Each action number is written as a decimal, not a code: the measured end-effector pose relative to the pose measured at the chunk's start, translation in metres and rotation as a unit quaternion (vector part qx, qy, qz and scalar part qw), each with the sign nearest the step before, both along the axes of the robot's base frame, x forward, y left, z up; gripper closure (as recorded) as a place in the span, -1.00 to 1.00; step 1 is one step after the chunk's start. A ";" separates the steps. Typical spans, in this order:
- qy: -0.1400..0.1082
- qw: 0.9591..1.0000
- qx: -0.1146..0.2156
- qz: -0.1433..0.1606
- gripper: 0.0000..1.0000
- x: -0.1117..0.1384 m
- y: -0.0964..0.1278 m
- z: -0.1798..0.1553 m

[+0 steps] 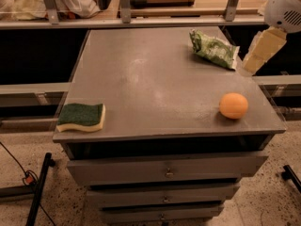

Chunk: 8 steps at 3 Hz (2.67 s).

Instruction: Move green jalapeno chip bag near sponge

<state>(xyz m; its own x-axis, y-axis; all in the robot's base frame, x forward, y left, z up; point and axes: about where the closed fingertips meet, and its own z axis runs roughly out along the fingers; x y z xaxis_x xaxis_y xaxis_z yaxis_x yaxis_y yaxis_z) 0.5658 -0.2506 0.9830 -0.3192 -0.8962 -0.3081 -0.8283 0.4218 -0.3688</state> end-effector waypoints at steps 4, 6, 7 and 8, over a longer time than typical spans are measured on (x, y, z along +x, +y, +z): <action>-0.063 0.989 0.114 -0.064 -1.00 0.229 -0.045 -0.097; -0.090 0.987 0.117 -0.061 -1.00 0.238 -0.045 -0.078; -0.050 0.984 0.157 -0.062 -1.00 0.229 -0.030 -0.099; -0.017 0.980 0.190 -0.064 -1.00 0.226 -0.013 -0.117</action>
Offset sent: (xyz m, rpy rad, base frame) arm 0.2877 -0.1007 -0.0063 0.1866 -0.2238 -0.1387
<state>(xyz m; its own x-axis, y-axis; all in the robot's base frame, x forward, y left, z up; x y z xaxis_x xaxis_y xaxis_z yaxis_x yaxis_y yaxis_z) 0.7916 -0.2641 0.8655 -0.4050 -0.6685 -0.6238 -0.7497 0.6333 -0.1920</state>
